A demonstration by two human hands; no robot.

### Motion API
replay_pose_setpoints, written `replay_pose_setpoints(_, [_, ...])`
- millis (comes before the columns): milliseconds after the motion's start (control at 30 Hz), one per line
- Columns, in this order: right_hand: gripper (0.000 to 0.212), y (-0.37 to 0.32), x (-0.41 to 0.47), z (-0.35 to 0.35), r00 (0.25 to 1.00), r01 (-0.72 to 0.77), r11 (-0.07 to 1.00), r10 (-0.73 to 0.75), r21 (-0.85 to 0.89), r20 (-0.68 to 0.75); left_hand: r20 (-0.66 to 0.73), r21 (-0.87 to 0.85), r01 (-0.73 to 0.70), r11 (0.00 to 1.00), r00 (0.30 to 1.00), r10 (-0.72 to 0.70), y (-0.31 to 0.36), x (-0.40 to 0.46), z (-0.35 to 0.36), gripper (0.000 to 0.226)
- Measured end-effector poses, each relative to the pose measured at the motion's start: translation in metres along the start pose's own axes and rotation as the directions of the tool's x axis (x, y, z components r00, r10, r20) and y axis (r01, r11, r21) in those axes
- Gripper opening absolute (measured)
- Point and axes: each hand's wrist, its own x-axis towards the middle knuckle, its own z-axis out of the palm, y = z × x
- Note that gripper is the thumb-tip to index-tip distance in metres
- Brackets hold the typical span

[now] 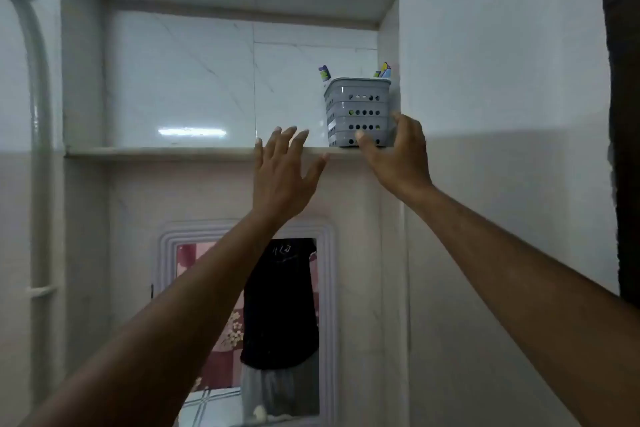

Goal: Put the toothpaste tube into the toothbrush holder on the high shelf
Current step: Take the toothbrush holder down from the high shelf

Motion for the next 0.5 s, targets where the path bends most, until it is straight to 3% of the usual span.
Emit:
replay_pose_setpoints(133, [0.085,0.003,0.016,0.021,1.000,0.003,1.000,-0.003,-0.021,-0.028,-0.103,0.112,0.003,0.994,0.995,0.009,-0.005,0.005,0.020,0.060])
replay_pose_setpoints(267, [0.102,0.009,0.025,0.039,1.000,-0.017,1.000,0.017,-0.026,-0.023,-0.209,0.101,0.008,0.995,0.978,0.013,-0.005,0.005,0.027,0.050])
replay_pose_setpoints(433, [0.129,0.012,0.031,0.053,0.999,-0.044,0.997,0.042,-0.063,-0.034,-0.224,0.103,0.015,0.995,0.975,0.008,-0.005,0.006,0.029,0.051])
replay_pose_setpoints(500, [0.128,0.011,0.032,0.053,0.998,-0.055,0.996,0.052,-0.064,-0.045,-0.217,0.105,0.019,0.994,0.976,0.004,-0.004,0.006,0.028,0.052])
